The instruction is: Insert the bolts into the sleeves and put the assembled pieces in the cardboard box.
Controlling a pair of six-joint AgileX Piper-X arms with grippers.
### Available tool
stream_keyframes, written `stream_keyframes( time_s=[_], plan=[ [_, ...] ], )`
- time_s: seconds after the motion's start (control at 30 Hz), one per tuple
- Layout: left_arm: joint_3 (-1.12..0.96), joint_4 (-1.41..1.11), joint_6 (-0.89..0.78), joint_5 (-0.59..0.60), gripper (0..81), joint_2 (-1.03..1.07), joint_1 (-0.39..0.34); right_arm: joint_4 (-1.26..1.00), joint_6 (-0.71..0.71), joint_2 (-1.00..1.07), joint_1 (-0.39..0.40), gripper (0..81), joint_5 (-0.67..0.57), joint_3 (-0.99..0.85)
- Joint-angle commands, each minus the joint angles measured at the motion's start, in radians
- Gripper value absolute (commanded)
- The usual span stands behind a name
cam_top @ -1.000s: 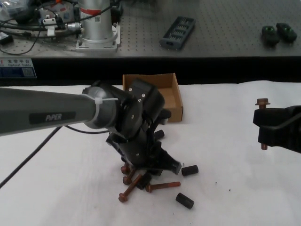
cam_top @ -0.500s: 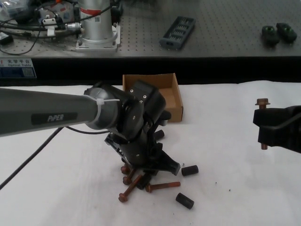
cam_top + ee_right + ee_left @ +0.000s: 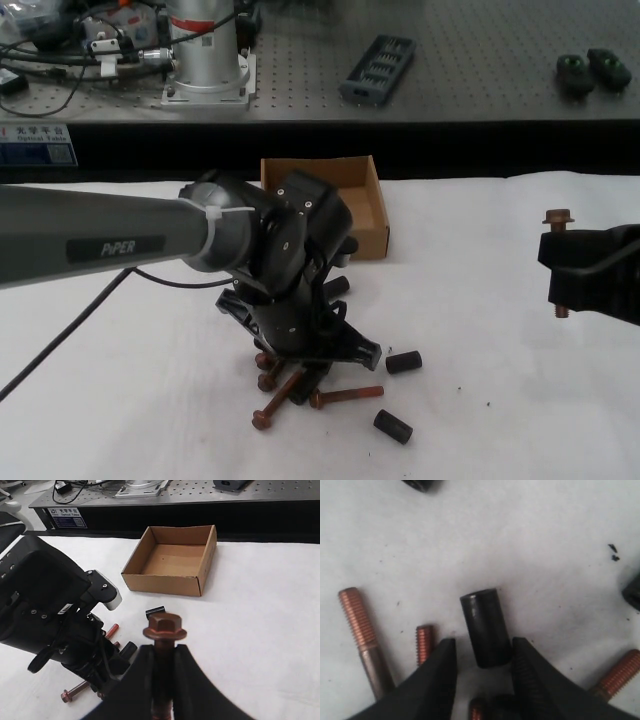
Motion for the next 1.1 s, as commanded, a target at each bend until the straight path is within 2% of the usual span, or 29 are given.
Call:
stream_keyframes(
  time_s=[0.0,0.43,0.97,1.07],
  plan=[
    [-0.014,0.03,-0.026,-0.014,27.3,0.005,-0.002,-0.017,-0.009,-0.013,-0.005,2.1,-0.008,-0.004],
    [-0.233,0.264,0.013,-0.014,27.3,0.133,-0.002,-0.017,-0.009,-0.013,-0.005,2.1,-0.008,-0.004],
    [-0.234,0.279,-0.099,0.017,27.3,0.14,-0.002,-0.014,-0.009,-0.013,-0.005,2.1,-0.008,0.005],
    [-0.234,0.277,-0.117,0.017,23.2,0.14,-0.002,-0.014,-0.009,-0.013,-0.005,2.1,-0.008,0.005]
  ],
)
